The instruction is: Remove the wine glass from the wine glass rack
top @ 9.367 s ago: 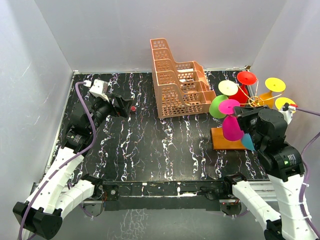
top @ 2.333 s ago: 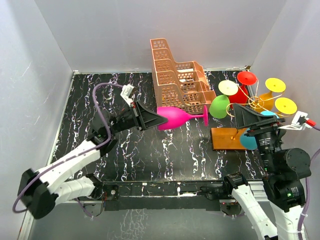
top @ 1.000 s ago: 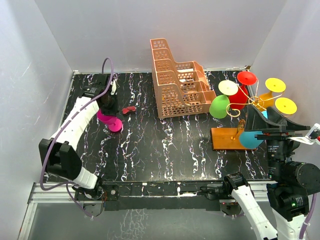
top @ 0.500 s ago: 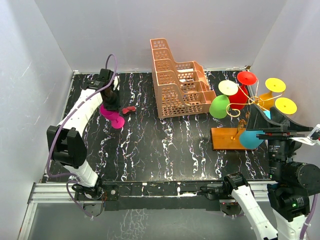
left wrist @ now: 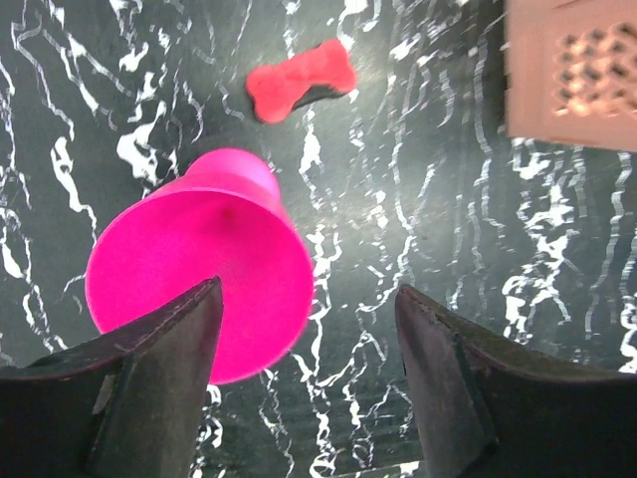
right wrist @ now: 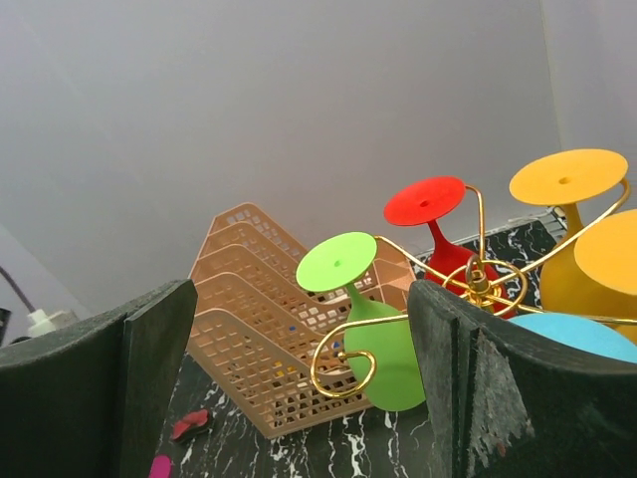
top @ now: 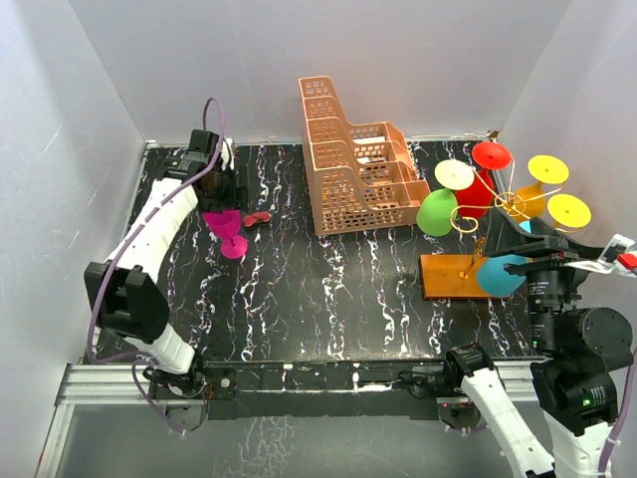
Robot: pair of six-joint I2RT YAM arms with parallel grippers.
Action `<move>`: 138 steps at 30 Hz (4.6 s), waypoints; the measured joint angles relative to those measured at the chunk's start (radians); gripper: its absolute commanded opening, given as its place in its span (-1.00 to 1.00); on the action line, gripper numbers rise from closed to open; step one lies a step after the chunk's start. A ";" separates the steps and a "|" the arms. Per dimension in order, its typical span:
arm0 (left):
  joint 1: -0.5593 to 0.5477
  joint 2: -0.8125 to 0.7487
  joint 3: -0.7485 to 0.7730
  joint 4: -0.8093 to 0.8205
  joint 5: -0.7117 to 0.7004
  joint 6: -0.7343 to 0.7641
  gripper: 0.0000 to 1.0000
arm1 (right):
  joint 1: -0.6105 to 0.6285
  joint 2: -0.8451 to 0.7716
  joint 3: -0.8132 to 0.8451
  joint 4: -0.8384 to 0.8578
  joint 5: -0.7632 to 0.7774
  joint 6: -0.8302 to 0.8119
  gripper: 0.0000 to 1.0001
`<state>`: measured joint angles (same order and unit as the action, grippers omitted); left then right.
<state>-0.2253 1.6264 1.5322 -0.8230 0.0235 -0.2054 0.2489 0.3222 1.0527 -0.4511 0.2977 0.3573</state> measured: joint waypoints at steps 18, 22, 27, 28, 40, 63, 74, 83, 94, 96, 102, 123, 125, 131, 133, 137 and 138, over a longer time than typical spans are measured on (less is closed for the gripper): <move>0.000 -0.463 -0.273 0.679 0.423 -0.089 0.61 | 0.000 0.232 0.241 -0.296 0.100 0.015 0.77; -0.033 -0.484 -0.362 0.740 0.441 -0.054 0.65 | 0.001 0.311 0.297 -0.345 0.096 0.037 0.73; -0.101 -0.514 -0.450 0.755 0.462 -0.001 0.77 | 0.001 0.416 0.333 -0.388 0.089 0.069 0.72; -0.114 -0.523 -0.457 0.752 0.460 0.011 0.78 | 0.001 0.439 0.338 -0.393 0.085 0.077 0.72; -0.200 -0.595 -0.468 0.745 0.385 0.100 0.85 | 0.005 0.641 0.377 -0.413 0.071 0.108 0.50; -0.230 -0.594 -0.487 0.752 0.365 0.105 0.93 | 0.005 0.705 0.362 -0.323 0.126 0.150 0.15; -0.231 -0.594 -0.488 0.763 0.367 0.101 0.94 | 0.003 0.723 0.349 -0.314 0.170 0.172 0.10; -0.235 -0.594 -0.488 0.763 0.366 0.101 0.94 | -0.021 0.726 0.323 -0.279 0.167 0.172 0.08; -0.236 -0.594 -0.488 0.763 0.366 0.101 0.94 | -0.048 0.716 0.260 -0.216 0.131 0.191 -0.04; -0.237 -0.594 -0.488 0.763 0.366 0.101 0.94 | -0.049 0.714 0.258 -0.212 0.123 0.195 -0.11; -0.237 -0.594 -0.493 0.764 0.366 0.101 0.94 | -0.050 0.703 0.240 -0.193 0.116 0.201 -0.24; -0.237 -0.594 -0.500 0.764 0.366 0.100 0.94 | -0.055 0.663 0.214 -0.156 0.120 0.224 -0.84; -0.237 -0.593 -0.500 0.764 0.366 0.100 0.94 | -0.055 0.663 0.214 -0.156 0.115 0.247 -0.85; -0.237 -0.589 -0.500 0.764 0.366 0.098 0.94 | -0.060 0.657 0.213 -0.158 0.111 0.328 -0.85; -0.237 -0.588 -0.500 0.764 0.366 0.098 0.94 | -0.060 0.654 0.213 -0.159 0.112 0.350 -0.85; -0.237 -0.588 -0.500 0.766 0.366 0.097 0.94 | -0.060 0.645 0.213 -0.166 0.113 0.401 -0.85; -0.237 -0.588 -0.500 0.766 0.366 0.097 0.94 | -0.060 0.642 0.213 -0.170 0.113 0.414 -0.85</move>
<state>-0.4625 1.0382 1.0321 -0.0566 0.3897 -0.1085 0.1894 0.9642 1.2655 -0.6209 0.4110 0.7715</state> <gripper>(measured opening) 0.970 0.164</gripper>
